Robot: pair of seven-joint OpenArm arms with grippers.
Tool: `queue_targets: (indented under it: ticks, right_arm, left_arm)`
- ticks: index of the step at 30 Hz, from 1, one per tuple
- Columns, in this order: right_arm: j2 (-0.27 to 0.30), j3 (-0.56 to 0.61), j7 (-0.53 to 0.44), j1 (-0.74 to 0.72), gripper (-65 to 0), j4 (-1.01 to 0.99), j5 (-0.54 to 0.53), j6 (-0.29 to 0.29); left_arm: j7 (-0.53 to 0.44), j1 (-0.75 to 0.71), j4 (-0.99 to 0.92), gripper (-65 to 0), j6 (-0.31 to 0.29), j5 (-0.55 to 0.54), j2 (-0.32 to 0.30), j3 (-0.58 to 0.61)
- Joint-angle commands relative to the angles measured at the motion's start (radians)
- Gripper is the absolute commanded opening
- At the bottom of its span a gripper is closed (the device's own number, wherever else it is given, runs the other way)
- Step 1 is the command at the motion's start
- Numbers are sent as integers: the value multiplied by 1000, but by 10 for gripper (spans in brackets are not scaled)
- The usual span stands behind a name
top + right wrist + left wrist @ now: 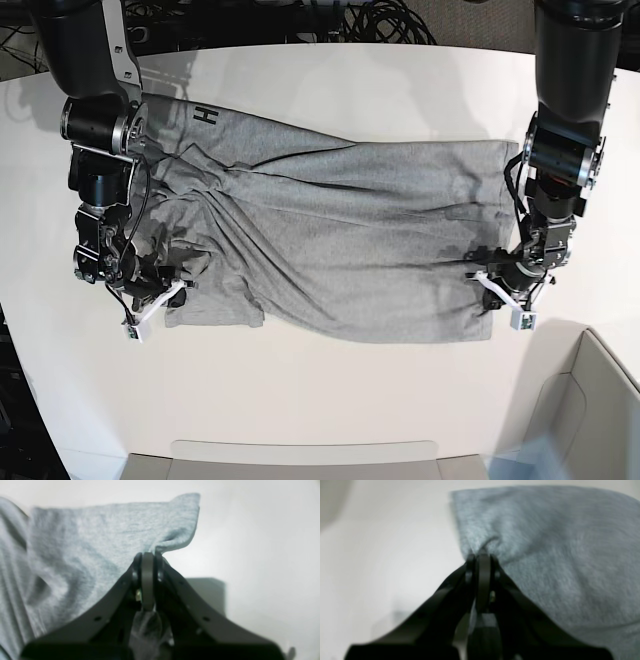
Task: Fold the T-shirt properly
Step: 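Lift the hem with both grippers and fold it toward the collar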
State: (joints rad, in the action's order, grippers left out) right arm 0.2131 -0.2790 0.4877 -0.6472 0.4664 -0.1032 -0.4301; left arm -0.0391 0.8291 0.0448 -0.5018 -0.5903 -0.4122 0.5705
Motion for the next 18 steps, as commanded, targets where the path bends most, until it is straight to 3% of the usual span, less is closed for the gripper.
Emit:
queue_targets:
  ticks: [1, 11, 18]
  right_arm:
    - [6, 8, -14, -33, -650, 42, -10, 6]
    - [-22, 13, -5, 27, -650, 329, -14, 6]
    - [-34, 8, 141, 96, -650, 575, -14, 6]
  left_arm:
    - [-29, 54, 13, -650, 1, -9, -14, -7]
    - [-40, 62, 13, -650, 1, -10, -15, -10]
    - [-40, 62, 13, -650, 1, -10, -41, -11]
